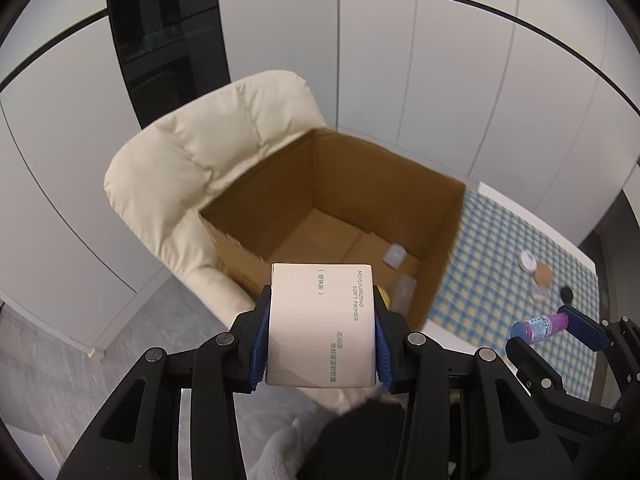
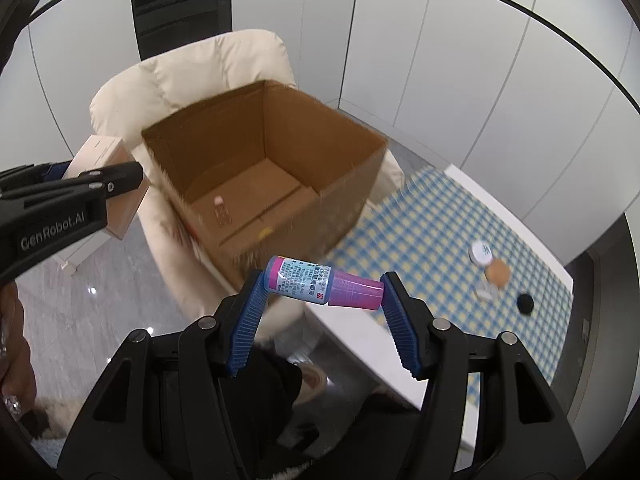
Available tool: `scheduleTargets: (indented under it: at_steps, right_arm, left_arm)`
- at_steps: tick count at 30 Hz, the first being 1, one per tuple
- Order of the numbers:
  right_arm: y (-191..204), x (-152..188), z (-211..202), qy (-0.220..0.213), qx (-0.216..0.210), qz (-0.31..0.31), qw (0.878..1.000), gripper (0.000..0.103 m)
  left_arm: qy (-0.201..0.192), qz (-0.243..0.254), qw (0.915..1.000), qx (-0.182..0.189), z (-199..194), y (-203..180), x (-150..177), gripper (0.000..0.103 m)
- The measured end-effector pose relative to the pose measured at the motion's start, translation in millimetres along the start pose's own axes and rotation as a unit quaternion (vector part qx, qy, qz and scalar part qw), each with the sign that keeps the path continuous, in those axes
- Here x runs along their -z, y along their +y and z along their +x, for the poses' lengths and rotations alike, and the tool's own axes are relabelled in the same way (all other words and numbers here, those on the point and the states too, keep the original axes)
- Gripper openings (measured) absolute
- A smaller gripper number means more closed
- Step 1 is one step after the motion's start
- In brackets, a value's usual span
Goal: Organize objects
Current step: 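Carry both held items over the open cardboard box on the armchair, then open the left gripper to drop the white box while the right releases the tube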
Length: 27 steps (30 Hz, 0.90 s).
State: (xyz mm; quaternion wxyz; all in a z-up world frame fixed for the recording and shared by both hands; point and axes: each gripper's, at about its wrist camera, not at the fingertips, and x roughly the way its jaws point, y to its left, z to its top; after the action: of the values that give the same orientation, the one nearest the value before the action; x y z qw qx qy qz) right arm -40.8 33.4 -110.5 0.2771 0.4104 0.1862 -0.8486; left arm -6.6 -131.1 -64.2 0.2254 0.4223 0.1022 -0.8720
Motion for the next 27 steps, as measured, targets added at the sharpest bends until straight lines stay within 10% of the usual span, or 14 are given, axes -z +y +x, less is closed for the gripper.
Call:
scheduleTargets:
  at_steps: [27]
  right_arm:
    - [20.5, -97.6, 118.1, 0.006, -0.017, -0.03, 0.999, 0.065]
  left_arm:
    - [0.009, -0.024, 0.9996, -0.011, 99.3, 13.4, -67.6, 0.051]
